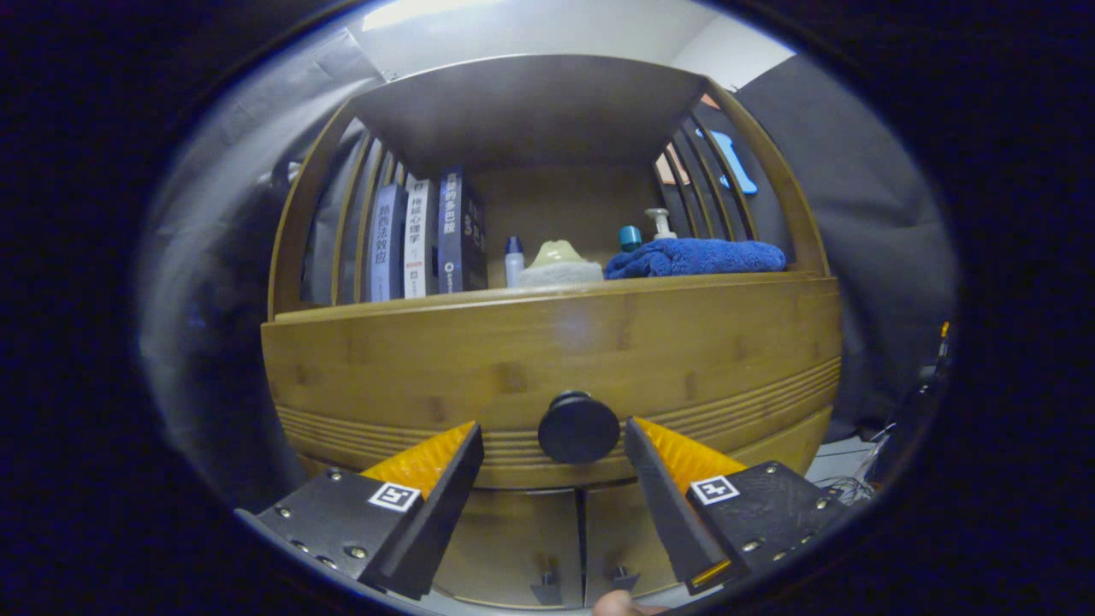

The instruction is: Pull open the drawer, take out the items inside it, and place them on the countertop above the cabinet.

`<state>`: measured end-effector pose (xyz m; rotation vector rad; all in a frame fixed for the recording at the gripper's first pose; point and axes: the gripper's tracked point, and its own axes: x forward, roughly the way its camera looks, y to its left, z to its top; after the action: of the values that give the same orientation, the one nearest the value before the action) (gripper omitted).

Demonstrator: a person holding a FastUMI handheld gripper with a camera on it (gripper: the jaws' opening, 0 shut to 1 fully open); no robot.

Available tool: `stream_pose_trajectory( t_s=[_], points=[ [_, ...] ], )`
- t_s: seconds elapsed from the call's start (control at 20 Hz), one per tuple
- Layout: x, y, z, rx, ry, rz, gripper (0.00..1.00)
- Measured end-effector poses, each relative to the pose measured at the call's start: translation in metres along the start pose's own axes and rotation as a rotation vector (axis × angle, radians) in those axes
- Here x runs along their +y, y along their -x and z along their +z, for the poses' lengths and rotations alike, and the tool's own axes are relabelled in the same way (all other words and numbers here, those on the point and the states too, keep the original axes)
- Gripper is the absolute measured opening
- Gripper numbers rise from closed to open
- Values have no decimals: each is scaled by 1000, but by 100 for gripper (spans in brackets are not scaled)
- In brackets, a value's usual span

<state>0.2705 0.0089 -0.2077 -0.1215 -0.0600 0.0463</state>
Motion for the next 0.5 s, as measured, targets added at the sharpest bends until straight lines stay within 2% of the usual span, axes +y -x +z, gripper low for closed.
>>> stream_pose_trajectory(
  t_s=[0.15, 0.35, 0.5],
  points=[
    [1, 21, 0, 48, 64, 26, 99],
    [5, 58, -8, 186, 58, 63, 99],
    [2, 86, -1, 235, 117, 69, 99]
  ],
)
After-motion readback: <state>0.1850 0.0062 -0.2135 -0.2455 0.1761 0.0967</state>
